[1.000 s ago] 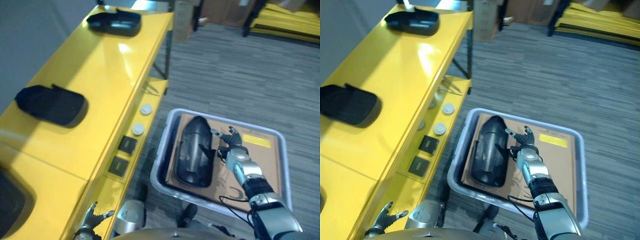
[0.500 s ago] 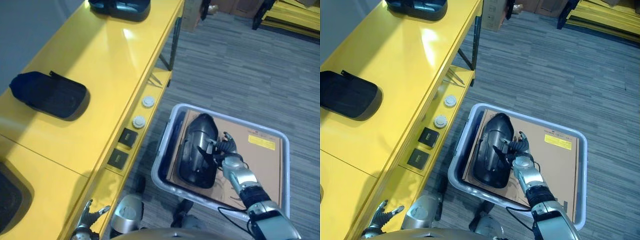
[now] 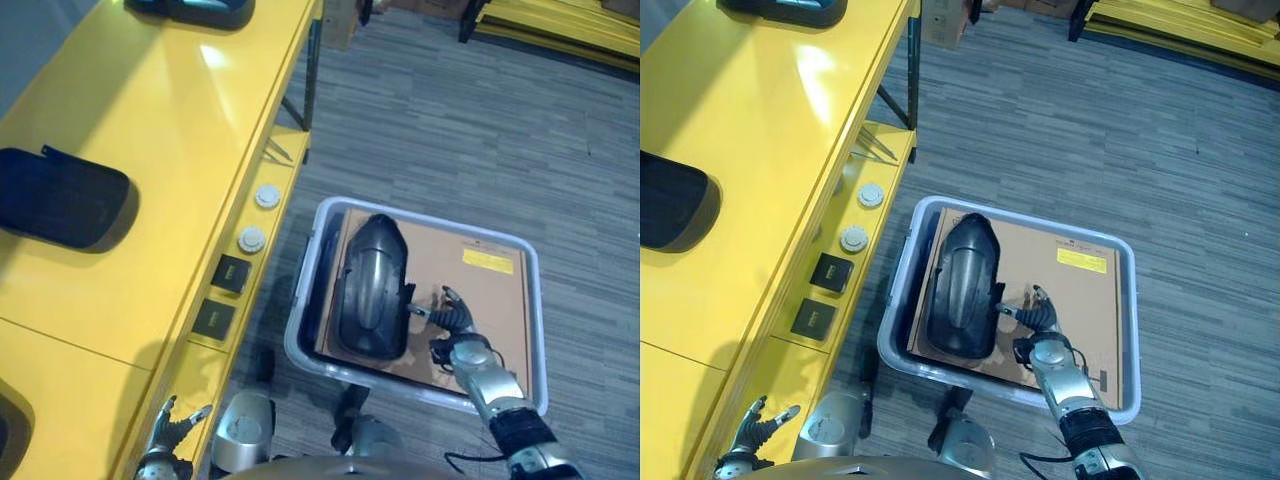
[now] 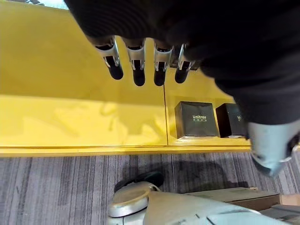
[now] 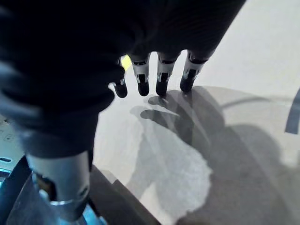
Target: Move parts from the plastic box to the shelf.
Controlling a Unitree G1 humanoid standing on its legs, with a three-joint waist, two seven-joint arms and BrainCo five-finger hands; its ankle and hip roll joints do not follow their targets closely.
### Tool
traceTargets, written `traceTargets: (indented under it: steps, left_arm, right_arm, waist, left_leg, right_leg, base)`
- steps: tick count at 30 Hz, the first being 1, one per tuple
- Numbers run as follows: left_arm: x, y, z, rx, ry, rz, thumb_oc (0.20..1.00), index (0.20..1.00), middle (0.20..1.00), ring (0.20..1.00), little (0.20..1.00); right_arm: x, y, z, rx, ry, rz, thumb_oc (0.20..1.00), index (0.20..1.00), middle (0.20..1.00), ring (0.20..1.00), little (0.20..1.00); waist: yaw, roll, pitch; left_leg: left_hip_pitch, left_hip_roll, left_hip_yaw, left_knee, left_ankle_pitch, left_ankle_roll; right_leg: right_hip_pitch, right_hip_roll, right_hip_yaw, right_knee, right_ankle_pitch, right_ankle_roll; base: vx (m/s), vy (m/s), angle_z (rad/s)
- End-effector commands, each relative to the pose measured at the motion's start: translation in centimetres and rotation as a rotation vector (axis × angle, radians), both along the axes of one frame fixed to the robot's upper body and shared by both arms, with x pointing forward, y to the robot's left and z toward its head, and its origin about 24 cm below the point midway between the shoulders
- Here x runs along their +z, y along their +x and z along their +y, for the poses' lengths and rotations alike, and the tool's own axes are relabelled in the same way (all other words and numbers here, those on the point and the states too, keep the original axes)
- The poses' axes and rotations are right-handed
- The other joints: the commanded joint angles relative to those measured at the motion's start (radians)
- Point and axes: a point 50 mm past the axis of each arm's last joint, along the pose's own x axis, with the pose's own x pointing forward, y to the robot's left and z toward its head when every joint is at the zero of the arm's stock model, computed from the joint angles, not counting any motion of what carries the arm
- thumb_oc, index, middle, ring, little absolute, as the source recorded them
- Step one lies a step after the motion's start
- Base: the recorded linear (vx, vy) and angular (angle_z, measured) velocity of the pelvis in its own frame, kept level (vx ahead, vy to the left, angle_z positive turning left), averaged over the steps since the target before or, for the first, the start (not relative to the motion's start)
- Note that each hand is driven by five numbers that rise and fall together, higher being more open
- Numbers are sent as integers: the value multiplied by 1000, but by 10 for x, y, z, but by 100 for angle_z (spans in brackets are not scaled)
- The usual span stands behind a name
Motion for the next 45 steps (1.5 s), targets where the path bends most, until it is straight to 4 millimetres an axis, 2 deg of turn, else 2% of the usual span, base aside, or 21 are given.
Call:
traceTargets:
  steps: [1, 8, 12, 14, 19, 25, 26, 27, 34, 39, 42, 45]
  left_arm:
    - [1, -6, 3, 24, 13, -5, 1000, 1000, 1000, 1000, 1000]
    - [-1, 0, -2, 18, 2, -7, 1000, 1000, 1000, 1000, 1000]
    - [0, 6, -3, 12, -7, -20, 1000, 1000, 1000, 1000, 1000]
    - [1, 11, -7, -9, -10, -33, 1000, 1000, 1000, 1000, 1000]
    - [2, 21, -14, -56, -17, -48, 1000, 1000, 1000, 1000, 1000]
    - [2, 27, -17, -86, -24, -56, 1000, 1000, 1000, 1000, 1000]
    - [2, 27, -18, -90, -24, -56, 1000, 1000, 1000, 1000, 1000]
    - [2, 27, -19, -95, -28, -56, 1000, 1000, 1000, 1000, 1000]
    - [1, 26, -23, -104, -37, -61, 1000, 1000, 1000, 1000, 1000]
    - [2, 21, -21, -99, -42, -66, 1000, 1000, 1000, 1000, 1000]
    - [2, 17, -20, -81, -59, -63, 1000, 1000, 1000, 1000, 1000]
    - [4, 13, -15, -40, -93, -79, 1000, 1000, 1000, 1000, 1000]
  right_arm:
    - [-9, -5, 19, 133, 28, 53, 1000, 1000, 1000, 1000, 1000]
    - [-14, -2, 33, 191, -30, 89, 1000, 1000, 1000, 1000, 1000]
    - [-18, -3, 24, 230, -227, 155, 1000, 1000, 1000, 1000, 1000]
    - [-27, -4, 18, 212, -300, 210, 1000, 1000, 1000, 1000, 1000]
    - [-39, 0, 9, 162, -351, 272, 1000, 1000, 1000, 1000, 1000]
    - [-41, 4, 3, 103, -347, 286, 1000, 1000, 1000, 1000, 1000]
    - [-41, 4, 3, 95, -346, 280, 545, 545, 545, 545, 545]
    - [-40, 5, 2, 94, -357, 270, 200, 200, 200, 200, 200]
    - [-37, 4, -3, 34, -333, 236, 200, 200, 200, 200, 200]
    - [-32, -3, -25, -147, -248, 162, 200, 200, 200, 200, 200]
    - [-24, -1, -36, -243, -192, 88, 200, 200, 200, 200, 200]
    - [2, 7, -54, -363, -114, -77, 200, 200, 200, 200, 200]
  waist:
    - [36, 33, -46]
    - [43, 45, -36]
    - [45, 48, -29]
    - [57, 52, -21]
    - [84, 62, -13]
    - [99, 74, -7]
    - [100, 75, -6]
    - [100, 77, -5]
    - [95, 79, -8]
    - [89, 76, -31]
    - [90, 74, -42]
    - [91, 68, -67]
  left_leg:
    - [-53, 82, 25, 14, 26, -37]
    - [-70, 73, 18, 16, 26, -36]
    - [-83, 69, 13, 27, 22, -36]
    - [-89, 65, 3, 31, 21, -36]
    - [-105, 56, -16, 38, 20, -34]
    - [-118, 43, -37, 47, 18, -27]
    - [-119, 41, -38, 48, 18, -26]
    - [-121, 38, -40, 52, 17, -24]
    - [-114, 32, -40, 56, 13, -20]
    - [-71, 36, -29, 52, 4, -18]
    - [-48, 37, -27, 46, 1, -17]
    - [-7, 44, -20, 39, -3, -17]
  right_leg:
    - [-48, -53, 61, 87, -41, 68]
    - [-63, -58, 61, 90, -41, 70]
    - [-74, -60, 64, 95, -41, 70]
    - [-77, -61, 61, 97, -40, 68]
    - [-83, -66, 51, 99, -37, 65]
    - [-98, -73, 48, 114, -36, 64]
    - [-99, -74, 48, 115, -37, 64]
    - [-103, -76, 50, 120, -37, 64]
    - [-105, -78, 58, 131, -40, 65]
    - [-69, -77, 59, 134, -48, 65]
    - [-46, -76, 57, 129, -49, 66]
    - [-7, -71, 55, 122, -54, 66]
  base:
    - [-35, 32, 2]
    - [-11, 11, 0]
    - [-17, 19, 0]
    - [0, 0, 0]
    - [-14, 9, 5]
    - [-11, 15, 8]
    - [-3, 19, 8]
    - [-4, 20, 8]
    - [4, 4, 5]
    - [55, -34, 8]
    - [45, -37, 4]
    - [87, -62, 1]
